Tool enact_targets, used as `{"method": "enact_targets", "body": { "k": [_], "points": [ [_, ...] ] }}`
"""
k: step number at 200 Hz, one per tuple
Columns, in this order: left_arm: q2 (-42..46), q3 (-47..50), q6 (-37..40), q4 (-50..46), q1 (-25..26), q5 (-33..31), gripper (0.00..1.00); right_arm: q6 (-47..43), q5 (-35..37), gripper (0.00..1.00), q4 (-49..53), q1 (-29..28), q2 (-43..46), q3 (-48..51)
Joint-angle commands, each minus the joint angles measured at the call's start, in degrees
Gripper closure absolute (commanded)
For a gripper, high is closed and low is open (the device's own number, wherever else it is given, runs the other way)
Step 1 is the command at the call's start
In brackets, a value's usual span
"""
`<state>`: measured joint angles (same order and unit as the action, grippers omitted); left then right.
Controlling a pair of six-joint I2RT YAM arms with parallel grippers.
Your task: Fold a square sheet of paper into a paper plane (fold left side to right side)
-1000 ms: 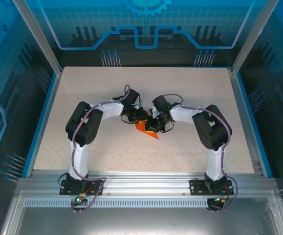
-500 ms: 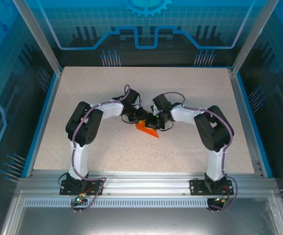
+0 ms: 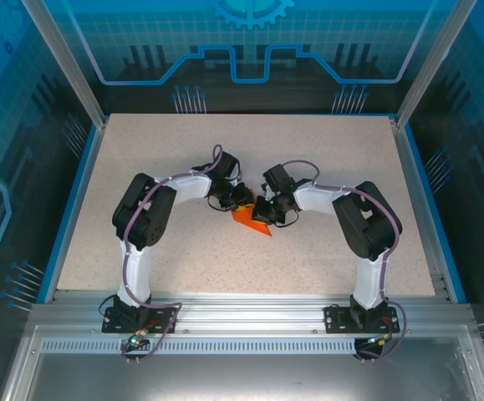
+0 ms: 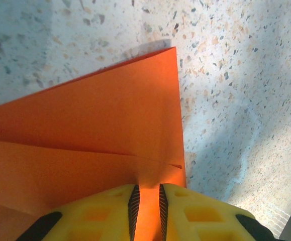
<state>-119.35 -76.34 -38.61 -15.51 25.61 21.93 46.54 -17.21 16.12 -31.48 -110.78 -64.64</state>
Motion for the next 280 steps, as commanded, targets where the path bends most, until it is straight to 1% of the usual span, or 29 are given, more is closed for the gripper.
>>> {"method": "enact_targets", "body": {
  "k": [1, 75, 145, 149, 198, 246, 280],
  "points": [
    [-3.07, 1.08, 0.64, -0.66, -0.86, -3.12, 0.76, -0.25, 3.18, 0.92, 9.88, 0.37, 0.65, 3.44],
    [-3.25, 0.98, 0.64, -0.58, -0.89, -3.27, 0.76, -2.51, 4.35, 0.91, 12.99, 0.72, 5.3, 8.74],
    [-3.34, 0.76, 0.82, -0.92, -0.84, -3.39, 0.76, -3.12, 3.43, 0.91, 12.01, 4.1, 9.17, 13.93],
    [-3.29, 0.79, 0.82, -0.95, -0.82, -3.43, 0.76, -3.13, 3.26, 0.91, 12.07, 4.35, 9.39, 15.49],
    [-3.43, 0.43, 0.94, -1.37, -0.87, -3.56, 0.76, -3.91, 2.51, 0.91, 11.75, 6.67, 11.69, 19.78],
    [-3.1, 0.22, 0.99, -1.75, -0.83, -3.61, 0.76, -4.71, 1.92, 0.91, 11.24, 7.69, 11.41, 21.19],
    [0.69, -0.53, 0.86, -1.27, -0.66, -2.02, 0.75, -4.88, 2.31, 0.91, 11.21, 7.74, 10.63, 20.64]
  ]
}}
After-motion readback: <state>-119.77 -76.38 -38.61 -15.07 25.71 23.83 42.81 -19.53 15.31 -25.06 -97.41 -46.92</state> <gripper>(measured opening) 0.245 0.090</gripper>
